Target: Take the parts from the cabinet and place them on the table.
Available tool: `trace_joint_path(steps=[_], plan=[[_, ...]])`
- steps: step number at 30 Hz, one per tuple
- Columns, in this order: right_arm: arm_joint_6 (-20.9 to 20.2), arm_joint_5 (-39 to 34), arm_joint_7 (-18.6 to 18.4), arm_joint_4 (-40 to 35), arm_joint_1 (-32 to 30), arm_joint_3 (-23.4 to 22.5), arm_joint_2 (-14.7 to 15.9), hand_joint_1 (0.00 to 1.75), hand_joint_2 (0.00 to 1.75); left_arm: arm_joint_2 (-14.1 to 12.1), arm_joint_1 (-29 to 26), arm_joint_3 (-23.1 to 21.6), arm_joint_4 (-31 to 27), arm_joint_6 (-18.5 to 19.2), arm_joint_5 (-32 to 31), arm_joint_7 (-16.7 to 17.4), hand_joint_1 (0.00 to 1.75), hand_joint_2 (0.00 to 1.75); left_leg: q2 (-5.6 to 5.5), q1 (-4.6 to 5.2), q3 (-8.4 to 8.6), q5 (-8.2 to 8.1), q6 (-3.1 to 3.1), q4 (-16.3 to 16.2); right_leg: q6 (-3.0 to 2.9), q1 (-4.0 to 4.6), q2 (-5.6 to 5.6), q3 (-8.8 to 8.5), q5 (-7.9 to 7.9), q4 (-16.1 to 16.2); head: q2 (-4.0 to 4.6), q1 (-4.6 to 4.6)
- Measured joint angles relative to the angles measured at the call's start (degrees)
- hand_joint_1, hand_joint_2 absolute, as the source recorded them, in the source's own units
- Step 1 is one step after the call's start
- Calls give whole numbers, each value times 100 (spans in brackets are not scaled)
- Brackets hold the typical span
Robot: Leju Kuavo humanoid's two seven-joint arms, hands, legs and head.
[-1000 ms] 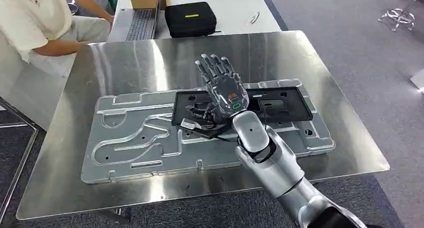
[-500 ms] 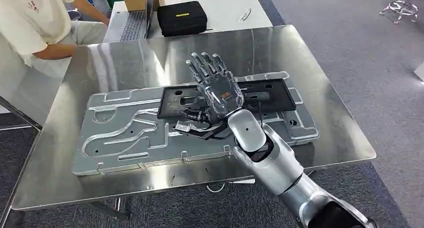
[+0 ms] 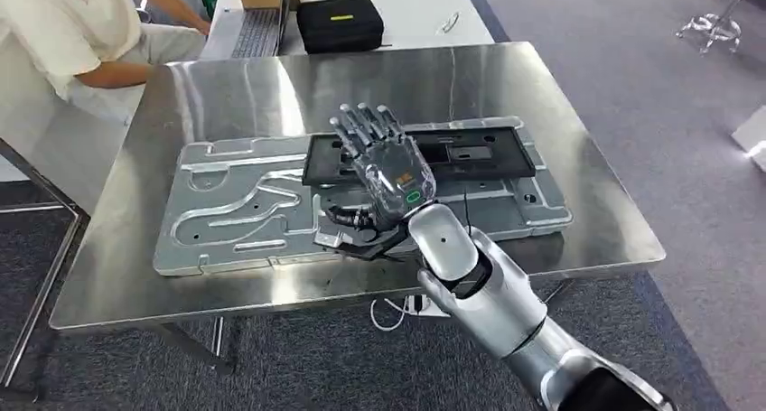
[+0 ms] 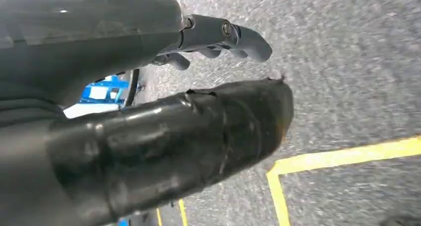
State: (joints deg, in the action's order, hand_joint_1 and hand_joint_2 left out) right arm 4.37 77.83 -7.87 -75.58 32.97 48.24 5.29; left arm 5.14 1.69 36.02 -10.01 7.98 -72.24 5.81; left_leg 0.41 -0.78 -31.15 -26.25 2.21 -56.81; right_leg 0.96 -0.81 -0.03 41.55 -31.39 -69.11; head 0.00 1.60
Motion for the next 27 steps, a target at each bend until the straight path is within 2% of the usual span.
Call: trace_joint_path(steps=[1,2,3,4,5,6,7,8,9,10,11,12,13,14,15,16,17,18,19,20,21,22,23,26,27], plan=[[2,0,2,0,-10,0,2,0,0,0,0,0,0,-2,0,0,0,0,3,4,-79,55,3,-6,16,-1,0,92,-208,-395,0,-4],[2,0,0,0,-26,0,4,0,0,0,0,0,0,-4,-2,0,0,0,5,7,-175,115,-4,-23,31,-1,0,131,-248,-703,0,-2],[2,-2,0,0,-46,2,4,0,0,-2,-2,0,0,-15,-4,2,0,0,4,8,-253,155,-10,-41,35,-2,0,63,-142,-738,0,-4],[4,-4,0,0,-69,4,4,0,0,-7,-2,0,0,-22,-11,7,0,0,4,8,-337,196,-18,-70,30,-3,1,-134,54,-554,0,-2],[4,-7,0,0,-82,13,4,0,0,-7,-2,0,0,-35,-26,9,0,0,3,8,-406,227,-26,-98,16,-3,1,-401,236,-218,0,-2],[7,-11,0,0,-83,18,4,0,0,-7,-1,-2,0,-53,-37,11,0,0,-2,10,-476,258,-49,-145,-17,0,0,-790,359,317,0,-2],[9,-13,-2,-2,-80,22,2,0,0,-4,0,-7,0,-63,-39,13,0,0,-3,11,-534,285,-77,-188,-67,17,-3,-1093,176,843,0,-4],[11,-15,-2,-4,-94,31,-7,0,0,-4,0,-13,0,-81,-42,13,0,0,-5,28,-565,316,-119,-199,-79,55,-3,-1202,142,1029,0,-9],[13,-15,-13,-4,-117,33,-7,0,0,-7,-4,-22,0,-107,-46,15,0,0,-4,25,-548,370,-157,-173,-98,67,-4,-1151,209,992,0,0],[11,-20,-13,-2,-113,39,-7,0,0,-11,-3,-28,0,-116,-55,17,0,0,-4,17,-564,413,-184,-165,-111,78,-4,-1145,213,1016,0,-2],[11,-28,-13,2,-122,55,-9,0,0,-18,-5,-35,0,-120,-59,18,0,0,-6,14,-569,464,-222,-138,-153,82,-2,-1114,257,1013,0,-2],[11,-31,-13,7,-139,68,-9,0,0,-24,-28,-37,0,-122,-59,22,0,0,-16,47,-590,485,-257,-131,-201,20,8,-1076,324,1079,0,-4],[9,-31,-13,18,-142,85,-18,0,0,-33,-19,-39,0,-122,-61,24,0,0,-32,13,-669,253,-278,-259,-243,3,35,-1039,416,1112,0,-4],[11,-31,-13,26,-148,94,-39,0,0,-35,-17,-39,0,-125,-61,24,0,0,-30,1,-775,-117,-291,-555,-306,4,35,-958,488,1112,0,-11],[11,-35,-13,33,-163,96,-59,0,0,-48,-15,-39,0,-136,-61,26,0,0,-29,-10,-882,-458,-312,-966,-313,10,35,-875,550,1107,0,-13],[13,-44,-13,46,-188,96,-63,0,0,-66,-16,-39,0,-151,-66,26,0,0,-28,-14,-987,-705,-333,-1401,-311,14,37,-791,610,1101,0,-9],[18,-50,-13,57,-211,98,-68,0,0,-77,-15,-39,0,-160,-79,26,0,0,-29,-14,-1031,-803,-349,-1670,-308,15,40,-722,655,1094,0,-11],[20,-55,-15,85,-247,98,-68,0,0,-85,-15,-39,0,-173,-94,26,0,0,-28,-14,-1005,-776,-361,-1859,-297,15,44,-619,716,1071,0,-11],[22,-68,-17,109,-281,98,-70,0,0,-96,-16,-42,0,-184,-96,26,0,0,-28,-18,-860,-618,-364,-1769,-287,14,52,-526,765,1044,0,-13],[24,-72,-18,133,-308,98,-74,0,0,-113,-16,-44,0,-192,-101,26,0,0,-27,-23,-635,-426,-361,-1499,-275,11,55,-450,804,1021,0,-11],[26,-72,-17,160,-328,98,-79,0,0,-125,-14,-44,0,-192,-107,24,0,0,-27,-26,-268,-238,-347,-995,-253,11,54,-373,850,996,0,-11],[37,-72,-17,195,-338,98,-90,0,0,-131,-3,-46,0,-195,-114,20,0,0,-31,-26,111,-230,-322,-460,-228,11,52,-327,891,967,0,-13],[57,-72,-17,221,-348,98,-105,0,0,-144,7,-46,-2,-195,-120,15,0,0,-37,-6,347,-424,-295,-82,-196,39,53,-276,927,956,0,-13],[109,-68,-17,302,-389,101,-127,0,0,-151,-1,-52,-2,-199,-125,9,0,0,-62,53,235,-305,-208,-72,-89,10,68,-283,1093,1020,0,-11],[105,-70,-20,330,-405,101,-127,0,0,-151,-2,-57,-2,-199,-129,7,0,0,-55,31,197,-237,-155,-23,-44,38,57,-265,1135,1035,0,-4]])
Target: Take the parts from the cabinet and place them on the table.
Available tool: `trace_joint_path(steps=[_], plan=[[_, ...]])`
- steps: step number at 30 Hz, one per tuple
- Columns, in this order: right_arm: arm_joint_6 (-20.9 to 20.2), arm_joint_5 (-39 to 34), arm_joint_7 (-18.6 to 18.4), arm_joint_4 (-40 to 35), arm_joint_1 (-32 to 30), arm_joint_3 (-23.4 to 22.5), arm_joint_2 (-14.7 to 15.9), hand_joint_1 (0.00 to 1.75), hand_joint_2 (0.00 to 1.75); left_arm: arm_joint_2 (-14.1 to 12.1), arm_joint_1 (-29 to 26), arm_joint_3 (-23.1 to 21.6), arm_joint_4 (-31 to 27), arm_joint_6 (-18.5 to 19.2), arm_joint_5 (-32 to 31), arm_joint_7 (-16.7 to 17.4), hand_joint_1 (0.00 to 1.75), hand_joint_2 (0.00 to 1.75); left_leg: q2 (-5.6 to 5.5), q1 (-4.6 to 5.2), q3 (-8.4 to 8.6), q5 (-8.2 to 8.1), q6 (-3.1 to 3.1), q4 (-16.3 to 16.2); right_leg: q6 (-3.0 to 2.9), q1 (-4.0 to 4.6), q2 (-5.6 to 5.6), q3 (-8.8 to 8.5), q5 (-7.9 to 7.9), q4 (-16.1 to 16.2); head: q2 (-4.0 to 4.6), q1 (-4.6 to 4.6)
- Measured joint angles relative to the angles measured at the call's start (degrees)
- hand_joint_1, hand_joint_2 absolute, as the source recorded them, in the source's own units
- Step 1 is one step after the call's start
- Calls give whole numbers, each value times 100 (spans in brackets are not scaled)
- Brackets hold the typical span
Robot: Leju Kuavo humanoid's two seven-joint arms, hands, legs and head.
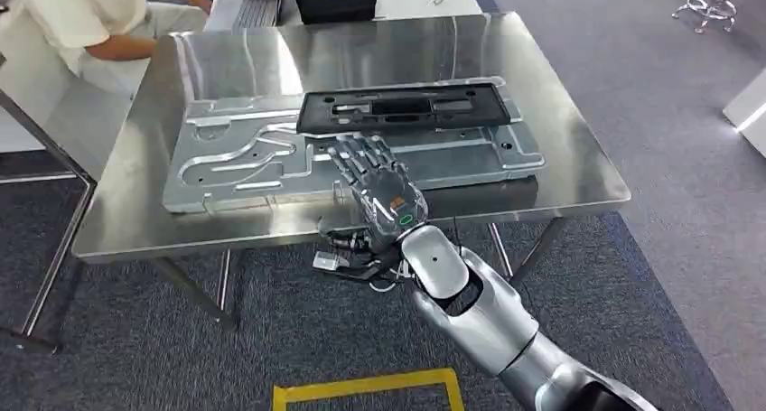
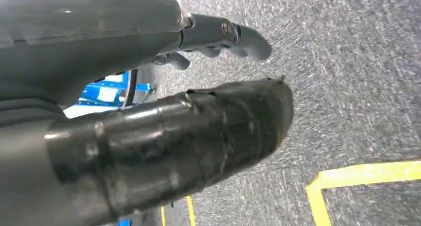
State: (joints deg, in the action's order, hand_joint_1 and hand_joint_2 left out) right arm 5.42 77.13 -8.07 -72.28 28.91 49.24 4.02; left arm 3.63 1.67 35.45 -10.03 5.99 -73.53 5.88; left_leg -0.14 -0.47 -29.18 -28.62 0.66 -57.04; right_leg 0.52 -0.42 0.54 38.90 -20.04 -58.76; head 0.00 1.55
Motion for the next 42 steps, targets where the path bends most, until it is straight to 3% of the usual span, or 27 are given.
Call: trace_joint_path(steps=[1,2,4,5,7,8,10,12,15,16,18,20,22,23,25,27,30,31,32,33,35,36,37,39,40,41,42], plan=[[-19,-26,-8,52,-19,0,2,0,0,2,6,-15,0,0,-4,-4,0,0,52,-38,2,73,40,24,19,-34,-25,34,-128,-69,0,-4],[-48,-48,-22,96,-46,0,2,0,0,2,10,-31,0,0,-15,-7,0,0,52,-37,-81,137,112,24,38,-33,-38,127,-463,-282,0,4],[-50,-68,-42,170,-123,0,7,0,0,0,8,-39,0,0,-17,-9,0,0,60,-28,-232,250,166,17,62,-39,-41,361,-1130,-1112,0,2],[-50,-83,-70,214,-160,0,13,0,0,0,6,-44,0,0,-18,-9,0,0,63,-19,-318,310,162,7,78,-39,-42,457,-1320,-1553,0,-2],[-59,-142,-109,299,-236,0,26,0,0,0,4,-48,0,0,-17,-11,0,0,64,-15,-468,396,150,-17,84,-40,-41,340,-1178,-1747,0,0],[-59,-171,-138,341,-287,0,35,0,0,0,2,-48,0,2,-17,-11,0,0,64,-14,-530,430,142,-35,76,-40,-41,118,-984,-1517,0,0],[-40,-225,-225,467,-405,-17,63,0,0,0,2,-48,0,26,-28,-11,0,0,57,-14,-631,475,111,-98,20,-35,-42,-600,-717,-539,0,0],[9,-243,-291,577,-536,-88,94,0,0,0,-3,-50,0,66,-33,-11,0,0,56,6,-693,534,47,-138,-31,21,-42,-899,-933,50,0,-9],[79,-267,-328,785,-768,-306,193,0,0,-2,-24,-50,0,90,-39,-7,0,0,48,-6,-705,669,-63,-59,-100,43,-41,-840,-818,72,0,-2],[81,-293,-348,831,-836,-370,203,0,0,-7,-20,-50,0,90,-48,-2,0,0,48,-1,-743,573,-86,-94,-144,-44,-11,-825,-746,134,0,0],[92,-348,-407,920,-966,-521,214,0,0,-4,-28,-50,2,90,-52,0,0,0,44,-23,-890,75,-124,-510,-222,-30,-12,-737,-662,140,0,-4],[122,-459,-474,1046,-1231,-788,266,0,0,-22,-23,-50,2,81,-70,2,0,0,44,-29,-1128,-530,-162,-1483,-224,-13,-25,-615,-582,115,0,-4],[144,-619,-619,1148,-1520,-1046,335,0,0,-24,-29,-50,2,81,-70,0,0,0,44,-29,-1081,-545,-168,-1824,-214,-11,-39,-480,-516,61,0,-4],[224,-660,-600,1236,-1666,-1276,387,0,0,-24,-34,-50,2,81,-70,0,0,0,41,-30,-912,-393,-161,-1672,-203,-11,-55,-407,-489,24,0,-4],[359,-667,-601,1485,-1924,-1758,420,0,0,-37,-35,-50,2,87,-79,-2,0,0,-36,-30,-255,-17,-106,-782,-164,-11,-141,-253,-425,-54,0,-4],[451,-800,-597,1887,-2043,-2189,444,0,0,-61,-32,-50,2,103,-94,11,0,0,-374,-28,207,-221,-32,-27,-94,-2,-218,-142,-346,-89,0,-2],[715,-892,-446,2644,-2200,-2803,463,0,0,-72,-34,-50,2,127,-120,22,0,0,-254,24,142,-109,-10,-46,16,-55,-361,-127,-155,-20,0,-9],[665,-959,-498,2942,-2234,-2969,502,0,0,-76,-28,-50,2,133,-135,28,0,0,-180,-1,75,-33,32,30,68,-7,-433,-114,-89,11,0,2],[590,-1056,-518,3216,-2262,-3122,540,0,0,-76,-4,-50,2,149,-140,31,0,0,-45,-41,101,51,76,67,74,-27,-349,-57,-249,-70,0,-9],[516,-1166,-511,3463,-2282,-3301,538,0,0,-76,2,-50,2,164,-146,35,0,0,-22,-40,18,104,135,100,83,-25,-231,16,-567,-266,0,42],[498,-1397,-452,4082,-2362,-3699,527,0,0,-74,3,-50,2,179,-151,42,0,0,94,-26,-125,225,195,93,126,-60,-126,234,-1282,-1120,0,35],[509,-1430,-428,4271,-2433,-3837,525,0,0,-76,2,-50,2,184,-153,42,0,0,138,-22,-199,280,191,86,157,-76,-121,299,-1430,-1499,0,35],[525,-1449,-394,4447,-2498,-3945,525,0,0,-74,2,-50,2,184,-153,44,0,0,198,-23,-284,331,177,66,184,-95,-121,310,-1374,-1755,0,35],[529,-1462,-385,4707,-2518,-4069,518,0,0,-76,3,-48,2,184,-153,46,0,0,349,-34,-466,406,139,1,250,-157,-93,47,-905,-1645,0,35],[529,-1462,-382,4811,-2505,-4129,511,0,0,-76,14,-48,2,184,-153,46,0,0,434,-42,-556,440,108,-44,285,-198,-23,-276,-719,-1271,0,35],[503,-1490,-393,4892,-2492,-4190,498,0,0,-79,41,-48,0,181,-153,46,0,0,491,-33,-605,461,76,-109,307,-220,137,-656,-740,-808,0,35],[409,-1560,-415,4943,-2453,-4246,481,0,0,-94,46,-48,-7,179,-155,46,0,0,535,-8,-656,463,41,-166,308,-209,345,-1113,-937,-272,0,44]])
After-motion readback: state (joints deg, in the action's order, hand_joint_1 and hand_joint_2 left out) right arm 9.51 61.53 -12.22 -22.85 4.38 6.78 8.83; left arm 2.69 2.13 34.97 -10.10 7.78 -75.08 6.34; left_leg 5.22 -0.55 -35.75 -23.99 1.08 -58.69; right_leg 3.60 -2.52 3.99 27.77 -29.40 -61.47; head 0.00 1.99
